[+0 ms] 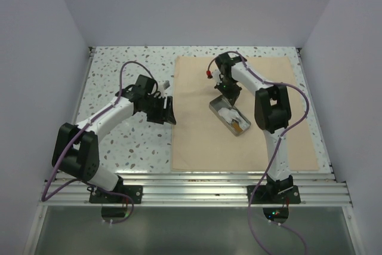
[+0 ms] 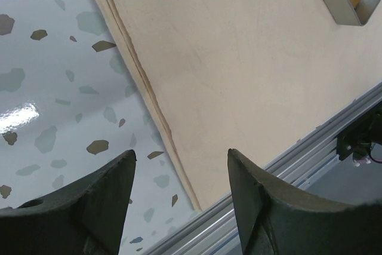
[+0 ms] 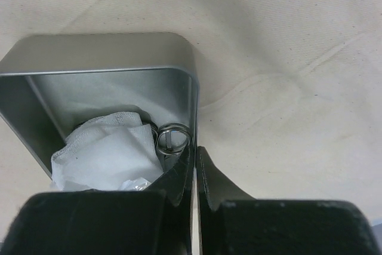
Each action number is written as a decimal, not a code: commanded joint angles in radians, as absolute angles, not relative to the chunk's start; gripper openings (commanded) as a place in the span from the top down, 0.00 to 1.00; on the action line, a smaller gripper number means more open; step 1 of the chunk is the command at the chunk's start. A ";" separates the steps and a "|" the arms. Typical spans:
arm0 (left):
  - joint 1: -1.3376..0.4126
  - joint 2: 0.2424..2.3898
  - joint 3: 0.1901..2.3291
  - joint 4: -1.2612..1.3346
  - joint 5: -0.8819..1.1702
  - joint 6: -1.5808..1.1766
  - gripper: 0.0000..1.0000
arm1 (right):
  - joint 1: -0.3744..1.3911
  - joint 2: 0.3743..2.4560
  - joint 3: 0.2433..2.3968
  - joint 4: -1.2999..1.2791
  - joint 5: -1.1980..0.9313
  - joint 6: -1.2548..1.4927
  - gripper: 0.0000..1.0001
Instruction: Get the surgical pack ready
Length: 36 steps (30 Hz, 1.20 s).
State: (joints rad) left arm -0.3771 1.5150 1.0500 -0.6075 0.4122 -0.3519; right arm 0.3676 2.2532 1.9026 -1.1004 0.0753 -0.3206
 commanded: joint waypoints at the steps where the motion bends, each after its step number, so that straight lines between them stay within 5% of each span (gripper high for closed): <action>1: -0.365 1.500 1.052 -0.594 0.402 -0.351 0.33 | 0.351 2.273 1.921 -1.121 0.161 -0.451 1.00; 36: -0.186 1.531 0.970 -0.603 0.485 -0.439 0.34 | 0.396 2.322 1.999 -1.095 0.144 -0.451 1.00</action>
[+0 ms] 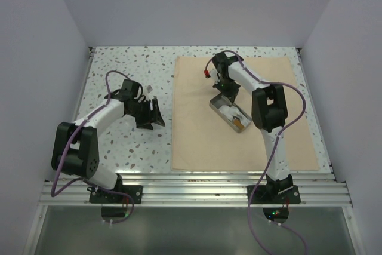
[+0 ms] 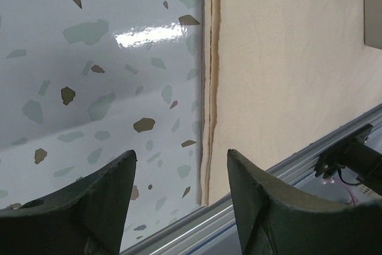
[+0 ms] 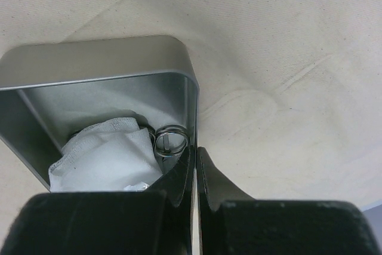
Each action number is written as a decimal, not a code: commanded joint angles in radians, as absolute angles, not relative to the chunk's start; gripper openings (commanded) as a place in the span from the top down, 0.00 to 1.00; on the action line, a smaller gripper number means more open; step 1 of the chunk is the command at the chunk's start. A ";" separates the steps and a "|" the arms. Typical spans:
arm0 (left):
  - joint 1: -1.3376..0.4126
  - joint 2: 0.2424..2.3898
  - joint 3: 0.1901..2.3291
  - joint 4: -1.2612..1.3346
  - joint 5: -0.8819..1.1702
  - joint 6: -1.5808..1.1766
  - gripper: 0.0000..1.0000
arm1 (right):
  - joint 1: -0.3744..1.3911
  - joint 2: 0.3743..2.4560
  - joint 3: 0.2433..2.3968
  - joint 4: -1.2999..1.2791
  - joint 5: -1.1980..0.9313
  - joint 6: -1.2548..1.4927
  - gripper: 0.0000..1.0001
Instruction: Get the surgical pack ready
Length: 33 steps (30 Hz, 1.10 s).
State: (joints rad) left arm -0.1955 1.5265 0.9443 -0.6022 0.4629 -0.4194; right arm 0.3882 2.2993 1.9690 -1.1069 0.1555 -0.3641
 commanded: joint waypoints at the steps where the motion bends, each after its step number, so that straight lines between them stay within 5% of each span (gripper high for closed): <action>1: -0.186 1.531 0.968 -0.603 0.486 -0.440 0.34 | 0.399 2.321 1.996 -1.094 0.144 -0.449 1.00; 33: -0.186 1.516 0.954 -0.592 0.511 -0.436 0.34 | 0.403 2.286 1.907 -1.091 0.152 -0.451 1.00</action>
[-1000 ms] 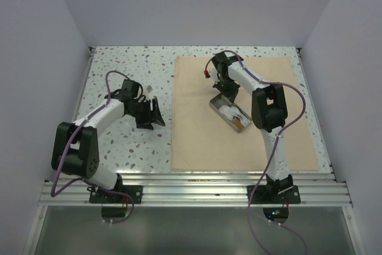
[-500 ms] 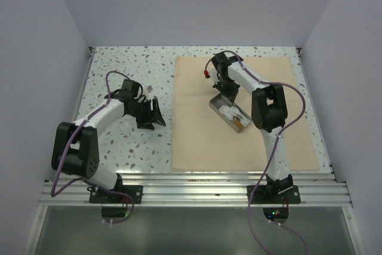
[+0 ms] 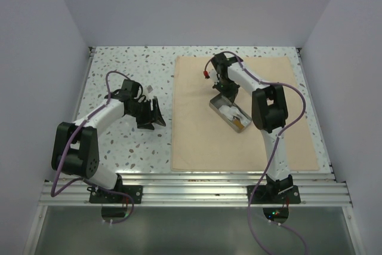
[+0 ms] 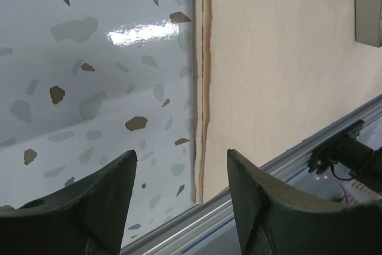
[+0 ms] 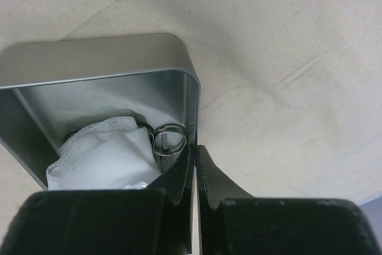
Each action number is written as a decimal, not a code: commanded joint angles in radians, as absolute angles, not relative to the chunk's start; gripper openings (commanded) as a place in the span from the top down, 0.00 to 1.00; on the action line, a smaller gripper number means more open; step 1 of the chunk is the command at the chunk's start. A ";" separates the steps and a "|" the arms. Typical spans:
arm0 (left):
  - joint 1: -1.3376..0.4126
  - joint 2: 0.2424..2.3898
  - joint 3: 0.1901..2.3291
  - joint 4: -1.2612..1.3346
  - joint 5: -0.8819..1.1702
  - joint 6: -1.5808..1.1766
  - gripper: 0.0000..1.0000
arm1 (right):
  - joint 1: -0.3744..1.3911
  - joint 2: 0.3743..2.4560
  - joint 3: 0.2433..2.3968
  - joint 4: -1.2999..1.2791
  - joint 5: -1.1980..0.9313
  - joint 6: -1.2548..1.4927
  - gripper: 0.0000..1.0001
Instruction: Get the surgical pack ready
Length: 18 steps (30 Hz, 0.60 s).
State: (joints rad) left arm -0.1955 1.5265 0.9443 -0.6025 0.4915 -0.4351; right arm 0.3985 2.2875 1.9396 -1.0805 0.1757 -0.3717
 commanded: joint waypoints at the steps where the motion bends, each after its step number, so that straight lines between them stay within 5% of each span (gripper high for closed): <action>1: -0.186 1.516 0.951 -0.592 0.511 -0.434 0.34 | 0.405 2.283 1.908 -1.091 0.152 -0.451 1.00; 5: -0.186 1.514 0.950 -0.592 0.514 -0.434 0.34 | 0.405 2.273 1.899 -1.088 0.156 -0.449 0.99; 18: -0.187 1.494 0.896 -0.626 0.528 -0.454 0.29 | 0.414 2.178 1.927 -1.104 0.201 -0.318 0.65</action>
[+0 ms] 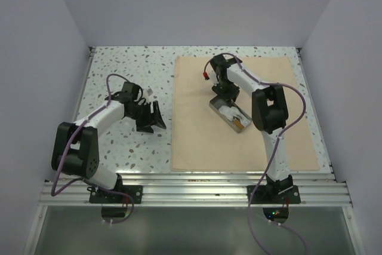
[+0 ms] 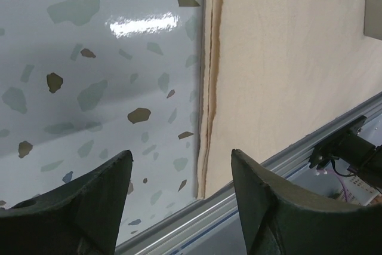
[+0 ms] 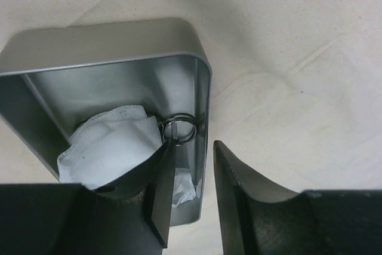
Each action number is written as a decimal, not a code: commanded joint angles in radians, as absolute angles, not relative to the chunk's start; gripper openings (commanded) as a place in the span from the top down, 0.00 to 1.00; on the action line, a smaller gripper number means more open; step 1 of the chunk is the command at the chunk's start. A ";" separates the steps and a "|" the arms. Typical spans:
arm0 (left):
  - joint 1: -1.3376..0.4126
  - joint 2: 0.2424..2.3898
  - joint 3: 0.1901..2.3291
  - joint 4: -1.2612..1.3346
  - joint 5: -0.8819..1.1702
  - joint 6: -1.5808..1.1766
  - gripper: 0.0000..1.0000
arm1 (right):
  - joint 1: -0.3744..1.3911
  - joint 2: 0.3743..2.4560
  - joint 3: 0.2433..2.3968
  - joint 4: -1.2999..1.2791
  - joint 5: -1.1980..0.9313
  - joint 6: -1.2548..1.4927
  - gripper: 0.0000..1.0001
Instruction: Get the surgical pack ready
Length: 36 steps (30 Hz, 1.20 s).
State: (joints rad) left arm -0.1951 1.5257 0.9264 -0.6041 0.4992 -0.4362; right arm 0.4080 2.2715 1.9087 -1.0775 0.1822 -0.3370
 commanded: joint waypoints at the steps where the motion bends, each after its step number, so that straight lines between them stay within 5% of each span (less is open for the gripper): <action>1: -0.187 1.483 0.887 -0.636 0.526 -0.457 0.29 | 0.414 2.160 1.933 -1.109 0.202 -0.301 0.64; 5: -0.189 1.454 0.829 -0.672 0.519 -0.475 0.28 | 0.425 2.102 1.954 -1.143 0.196 -0.168 0.55; 7: -0.193 1.431 0.809 -0.693 0.515 -0.488 0.28 | 0.466 2.059 1.922 -1.132 0.164 -0.146 0.41; 10: -0.218 1.413 0.779 -0.718 0.511 -0.520 0.28 | 0.540 1.933 1.803 -1.071 0.082 -0.106 0.02; 15: -0.258 1.385 0.730 -0.689 0.525 -0.598 0.28 | 0.568 1.648 1.513 -0.777 -0.070 0.145 0.01; 19: -0.320 1.384 0.654 -0.609 0.549 -0.696 0.28 | 0.569 1.631 1.522 -0.874 -0.244 0.163 0.01; 36: -0.529 1.497 0.574 -0.399 0.595 -0.908 0.27 | 0.569 1.428 1.293 -0.758 -0.236 0.153 0.01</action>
State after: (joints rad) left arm -0.4965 1.4425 0.5827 -0.4839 0.6048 -0.8707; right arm 0.5686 1.4849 1.3136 -0.8001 -0.2237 0.1394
